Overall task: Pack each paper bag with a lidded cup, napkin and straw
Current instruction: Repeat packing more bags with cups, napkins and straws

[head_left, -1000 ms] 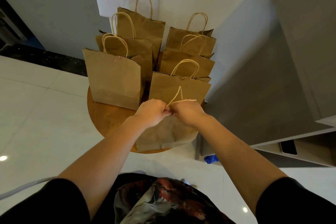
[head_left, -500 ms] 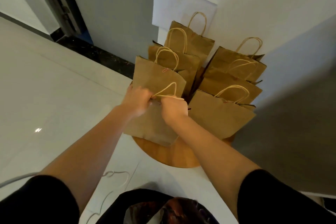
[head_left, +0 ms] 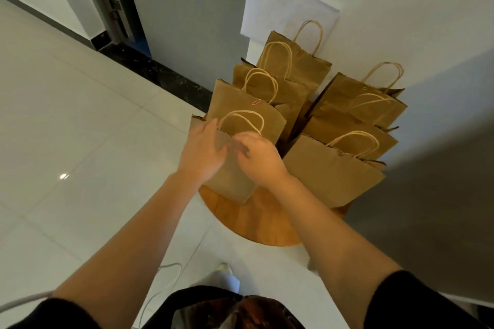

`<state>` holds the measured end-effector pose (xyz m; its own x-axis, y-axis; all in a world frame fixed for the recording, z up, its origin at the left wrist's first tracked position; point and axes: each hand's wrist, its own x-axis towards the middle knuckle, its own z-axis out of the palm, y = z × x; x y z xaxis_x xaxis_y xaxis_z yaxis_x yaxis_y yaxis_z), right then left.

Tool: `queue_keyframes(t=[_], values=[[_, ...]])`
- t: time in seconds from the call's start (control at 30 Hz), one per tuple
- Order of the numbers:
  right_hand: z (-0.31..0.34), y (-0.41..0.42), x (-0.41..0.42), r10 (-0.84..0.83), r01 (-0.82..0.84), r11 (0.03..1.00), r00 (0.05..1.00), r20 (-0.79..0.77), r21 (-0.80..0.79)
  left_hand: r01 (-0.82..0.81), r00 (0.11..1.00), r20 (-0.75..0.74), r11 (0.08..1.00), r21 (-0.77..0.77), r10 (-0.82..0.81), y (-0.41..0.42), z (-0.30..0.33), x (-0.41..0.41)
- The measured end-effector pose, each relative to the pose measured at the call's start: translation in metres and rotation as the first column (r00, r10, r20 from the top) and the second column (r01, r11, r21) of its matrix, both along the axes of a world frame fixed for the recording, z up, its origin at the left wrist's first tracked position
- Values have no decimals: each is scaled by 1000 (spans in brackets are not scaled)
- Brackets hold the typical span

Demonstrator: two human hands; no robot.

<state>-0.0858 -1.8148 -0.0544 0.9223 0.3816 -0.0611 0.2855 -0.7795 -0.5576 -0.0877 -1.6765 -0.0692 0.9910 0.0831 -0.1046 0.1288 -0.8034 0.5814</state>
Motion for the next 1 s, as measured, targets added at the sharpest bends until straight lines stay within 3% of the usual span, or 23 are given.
queue_keyframes(t=[0.07, 0.17, 0.4, 0.67, 1.0], values=[[11, -12, -12, -78, 78, 994, 997, 1, 80, -45, 990, -133, 999, 6, 46, -8, -3, -23], [25, -31, -36, -116, 114, 991, 993, 13, 64, 109, 963, -244, 994, -24, -111, -28, 1, -50], [58, -112, -147, -319, 319, 948, 945, 67, 5, 434, 900, -28, 901, -5, -434, -113, 58, -107], [97, -239, -310, -718, 713, 696, 684, 131, 89, 706, 691, 196, 708, 29, -696, -248, 122, -219], [131, -358, -394, -897, 897, 418, 382, 221, 146, 877, 458, 280, 480, 14, -844, -402, 165, -286]])
